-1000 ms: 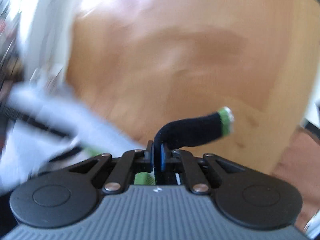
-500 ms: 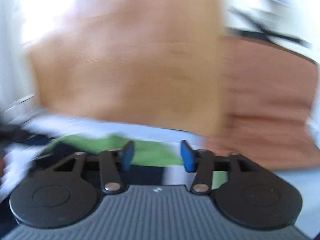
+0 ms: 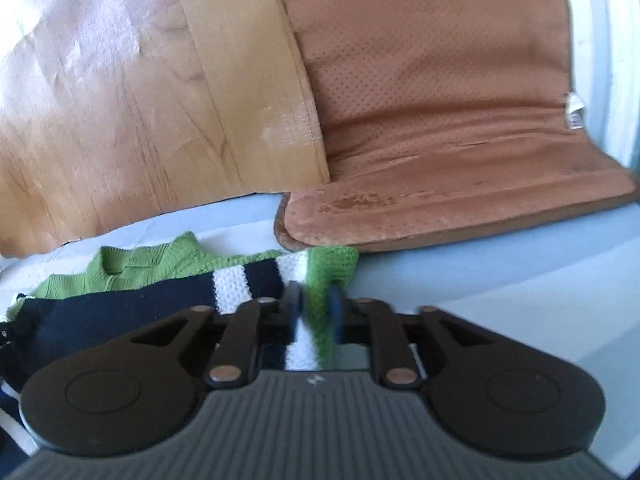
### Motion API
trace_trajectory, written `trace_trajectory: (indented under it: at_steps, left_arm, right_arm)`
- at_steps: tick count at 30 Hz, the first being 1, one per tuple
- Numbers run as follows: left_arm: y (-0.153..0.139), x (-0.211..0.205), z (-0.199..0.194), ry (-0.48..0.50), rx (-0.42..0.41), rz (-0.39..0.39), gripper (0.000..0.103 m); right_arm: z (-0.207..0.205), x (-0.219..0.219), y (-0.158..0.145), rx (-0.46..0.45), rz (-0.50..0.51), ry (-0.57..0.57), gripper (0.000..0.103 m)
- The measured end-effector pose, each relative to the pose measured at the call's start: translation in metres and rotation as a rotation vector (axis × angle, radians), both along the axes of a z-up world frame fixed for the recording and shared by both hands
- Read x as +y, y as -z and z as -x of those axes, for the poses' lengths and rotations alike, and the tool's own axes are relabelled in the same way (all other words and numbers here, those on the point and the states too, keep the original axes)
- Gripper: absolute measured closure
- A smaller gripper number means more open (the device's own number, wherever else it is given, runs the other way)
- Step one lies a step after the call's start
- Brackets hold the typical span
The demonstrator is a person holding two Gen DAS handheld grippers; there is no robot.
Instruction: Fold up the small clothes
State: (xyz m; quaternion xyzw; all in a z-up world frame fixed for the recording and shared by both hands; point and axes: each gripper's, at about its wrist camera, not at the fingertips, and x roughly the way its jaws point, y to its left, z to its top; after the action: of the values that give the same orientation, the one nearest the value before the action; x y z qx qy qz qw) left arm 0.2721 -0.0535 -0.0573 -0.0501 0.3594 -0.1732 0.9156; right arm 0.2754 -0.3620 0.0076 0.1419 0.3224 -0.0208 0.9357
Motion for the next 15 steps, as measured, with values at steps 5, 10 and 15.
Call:
trace_trajectory:
  at_steps: [5,10,15]
  left_arm:
    - [-0.031,0.023,0.029,-0.032,-0.001,0.093,0.058]
    - [-0.039,0.062,0.121,0.033,0.024,0.135,0.055]
    - [-0.032,0.097,0.219,0.079,0.105,0.161,0.055]
  right_arm:
    - [0.084,-0.005,-0.024,-0.035,-0.054,-0.044,0.068]
    - [0.18,0.005,-0.021,-0.017,-0.066,-0.149,0.065]
    - [0.252,0.024,-0.012,-0.062,-0.1,-0.22,0.064]
